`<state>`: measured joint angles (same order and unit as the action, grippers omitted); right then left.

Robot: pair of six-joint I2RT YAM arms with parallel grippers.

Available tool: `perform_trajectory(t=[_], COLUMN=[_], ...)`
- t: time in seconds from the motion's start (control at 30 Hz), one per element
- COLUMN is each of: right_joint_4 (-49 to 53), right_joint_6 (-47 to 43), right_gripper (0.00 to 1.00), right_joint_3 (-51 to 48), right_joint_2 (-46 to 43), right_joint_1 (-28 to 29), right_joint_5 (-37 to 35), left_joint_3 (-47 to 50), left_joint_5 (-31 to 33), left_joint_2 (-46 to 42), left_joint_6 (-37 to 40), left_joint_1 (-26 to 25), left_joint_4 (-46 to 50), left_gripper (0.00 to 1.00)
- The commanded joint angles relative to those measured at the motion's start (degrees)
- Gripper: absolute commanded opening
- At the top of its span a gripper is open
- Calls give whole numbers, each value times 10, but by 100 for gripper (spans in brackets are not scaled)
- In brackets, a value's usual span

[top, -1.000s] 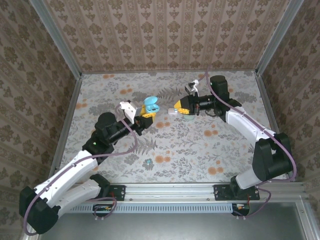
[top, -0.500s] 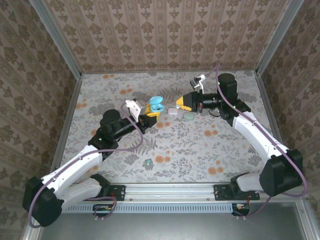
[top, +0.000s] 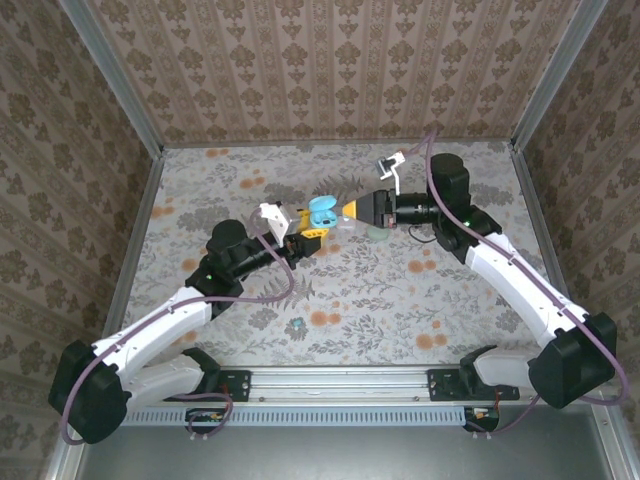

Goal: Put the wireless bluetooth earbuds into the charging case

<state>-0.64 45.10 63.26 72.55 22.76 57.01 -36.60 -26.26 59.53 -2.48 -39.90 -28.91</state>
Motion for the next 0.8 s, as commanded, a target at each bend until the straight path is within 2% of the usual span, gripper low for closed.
perform_trajectory(t=[0.0, 0.2, 0.77], right_joint_4=[-1, 10, 74], right_joint_6=[-41, -62, -113], right_gripper=[26, 25, 26], right_joint_3=[19, 20, 34], right_joint_2=[-7, -10, 5], right_joint_1=[17, 23, 40], right_joint_5=[-28, -62, -92], left_joint_3=[1, -3, -7], left_joint_5=[-22, -33, -37], left_joint_2=[-5, -4, -6], left_joint_6=[15, 11, -8], left_joint_1=[-5, -8, -8], left_joint_4=[-25, -23, -35], left_gripper=[26, 26, 26])
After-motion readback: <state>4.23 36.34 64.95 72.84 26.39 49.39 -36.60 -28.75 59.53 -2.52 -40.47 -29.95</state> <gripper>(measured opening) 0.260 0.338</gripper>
